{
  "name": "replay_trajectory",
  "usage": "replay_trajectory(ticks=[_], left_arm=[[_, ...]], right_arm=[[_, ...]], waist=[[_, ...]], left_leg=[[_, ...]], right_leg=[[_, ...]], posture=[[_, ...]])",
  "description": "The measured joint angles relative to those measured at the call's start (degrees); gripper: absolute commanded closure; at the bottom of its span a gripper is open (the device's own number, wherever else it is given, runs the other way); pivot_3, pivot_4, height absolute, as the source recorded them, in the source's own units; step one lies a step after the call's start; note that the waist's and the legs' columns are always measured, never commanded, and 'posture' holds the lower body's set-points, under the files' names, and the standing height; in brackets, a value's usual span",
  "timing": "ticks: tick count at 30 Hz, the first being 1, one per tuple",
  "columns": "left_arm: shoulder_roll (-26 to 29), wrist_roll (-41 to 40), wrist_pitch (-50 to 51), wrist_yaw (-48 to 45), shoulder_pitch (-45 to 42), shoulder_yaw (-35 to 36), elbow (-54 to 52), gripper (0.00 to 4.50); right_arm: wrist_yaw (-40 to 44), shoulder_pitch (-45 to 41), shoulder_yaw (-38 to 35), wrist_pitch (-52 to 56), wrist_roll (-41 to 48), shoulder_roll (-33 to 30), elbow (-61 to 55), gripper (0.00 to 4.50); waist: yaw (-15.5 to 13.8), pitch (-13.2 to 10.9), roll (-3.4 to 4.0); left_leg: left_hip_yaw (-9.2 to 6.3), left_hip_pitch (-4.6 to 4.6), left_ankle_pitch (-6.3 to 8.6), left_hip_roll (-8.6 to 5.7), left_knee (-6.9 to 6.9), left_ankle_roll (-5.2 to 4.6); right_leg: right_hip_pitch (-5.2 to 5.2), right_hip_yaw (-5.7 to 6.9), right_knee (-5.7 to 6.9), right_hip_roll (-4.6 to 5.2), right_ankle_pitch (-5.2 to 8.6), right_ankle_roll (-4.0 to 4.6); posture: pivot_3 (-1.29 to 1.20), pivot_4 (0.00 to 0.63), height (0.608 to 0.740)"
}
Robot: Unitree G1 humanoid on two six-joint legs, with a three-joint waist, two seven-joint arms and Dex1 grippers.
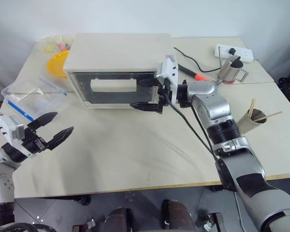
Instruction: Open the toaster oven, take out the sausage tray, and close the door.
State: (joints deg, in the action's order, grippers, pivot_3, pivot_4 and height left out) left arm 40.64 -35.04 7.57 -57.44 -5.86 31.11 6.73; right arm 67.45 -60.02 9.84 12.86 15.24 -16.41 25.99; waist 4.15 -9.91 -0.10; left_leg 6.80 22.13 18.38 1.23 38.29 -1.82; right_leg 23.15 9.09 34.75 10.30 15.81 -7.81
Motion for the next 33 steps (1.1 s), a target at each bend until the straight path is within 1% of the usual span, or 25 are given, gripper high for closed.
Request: replay_trajectory(ticks=[7, 15, 19, 23, 27, 29, 30, 31, 33], left_arm=[[1.8, -0.87, 2.03, 0.5, -1.3, 0.61, 0.34, 0.03], [2.89, -0.87, 2.2, 0.22, -3.52, 1.5, 1.3, 0.03], [3.04, -1.86, 4.51, -0.05, -4.65, 1.53, 1.48, 0.03], [4.48, -2.33, 6.98, -0.26, -6.2, 1.55, 2.44, 0.03], [5.99, -5.58, 10.17, -4.57, -6.83, 2.02, 2.93, 0.82], [6.69, -6.21, 11.07, -5.89, -6.96, 2.08, 3.14, 1.5], [6.86, -6.23, 11.11, -6.07, -7.26, 2.21, 3.36, 1.72], [6.9, -6.25, 11.11, -6.25, -7.81, 2.37, 3.76, 2.11], [7.59, -6.27, 11.18, -6.65, -8.48, 2.67, 5.08, 2.73]], right_arm=[[1.36, 5.66, 0.51, 3.76, 0.85, -0.49, -10.09, 0.0], [0.82, 8.67, 0.78, 4.73, 0.77, -0.46, -14.21, 0.0], [0.1, 12.03, 0.92, 5.01, 0.75, -0.47, -17.51, 0.0], [2.28, 14.71, 5.9, 5.92, 0.74, 0.6, -18.21, 0.0], [2.04, 14.74, 6.07, 5.99, 0.7, 0.58, -18.44, 0.0], [1.93, 14.79, 6.11, 5.99, 0.7, 0.65, -18.53, 0.0], [1.89, 14.85, 6.13, 5.98, 0.7, 0.69, -18.55, 0.0], [1.83, 14.92, 6.14, 5.96, 0.7, 0.73, -18.54, 0.0], [1.7, 14.96, 6.18, 5.89, 0.62, 0.93, -18.52, 0.0]], waist=[[0.93, 0.0, 0.0], [1.02, 0.0, -0.01], [1.01, 0.0, -0.01], [0.87, -0.01, -0.03], [0.26, -0.01, -0.11], [0.15, -0.02, -0.12], [0.11, -0.02, -0.12], [0.1, -0.02, -0.12], [0.24, -0.02, -0.12]], left_leg=[[0.11, 0.03, 0.07, -0.18, -0.21, 0.12], [0.35, -0.02, 0.07, -0.11, -0.1, 0.12], [0.36, -0.04, 0.08, -0.09, -0.11, 0.14], [0.37, -0.03, 0.05, -0.07, -0.08, 0.17], [0.3, -0.01, 0.05, 0.03, 0.05, 0.16], [0.29, 0.0, 0.05, 0.13, 0.04, 0.16], [0.29, 0.0, 0.05, 0.14, 0.03, 0.16], [0.29, 0.0, 0.05, 0.14, 0.03, 0.16], [0.31, 0.0, 0.05, 0.04, 0.03, 0.17]], right_leg=[[0.33, 0.04, 0.18, -0.06, 0.0, 0.0], [0.33, -0.01, 0.17, -0.06, 0.01, 0.02], [0.34, -0.01, 0.2, -0.08, 0.01, 0.02], [0.36, -0.02, 0.22, -0.11, 0.03, 0.06], [0.31, -0.04, 0.26, -0.06, 0.03, 0.06], [0.32, -0.02, 0.26, -0.07, 0.03, 0.06], [0.32, -0.02, 0.26, -0.09, 0.03, 0.06], [0.32, -0.01, 0.27, -0.1, 0.03, 0.06], [0.33, -0.01, 0.26, -0.13, 0.03, 0.06]], posture=[[0.0, 0.15, 0.74], [0.0, 0.15, 0.74], [0.0, 0.15, 0.74], [0.0, 0.15, 0.74], [0.0, 0.15, 0.74], [0.0, 0.15, 0.74], [0.0, 0.15, 0.74], [0.0, 0.15, 0.74], [0.0, 0.15, 0.74]])
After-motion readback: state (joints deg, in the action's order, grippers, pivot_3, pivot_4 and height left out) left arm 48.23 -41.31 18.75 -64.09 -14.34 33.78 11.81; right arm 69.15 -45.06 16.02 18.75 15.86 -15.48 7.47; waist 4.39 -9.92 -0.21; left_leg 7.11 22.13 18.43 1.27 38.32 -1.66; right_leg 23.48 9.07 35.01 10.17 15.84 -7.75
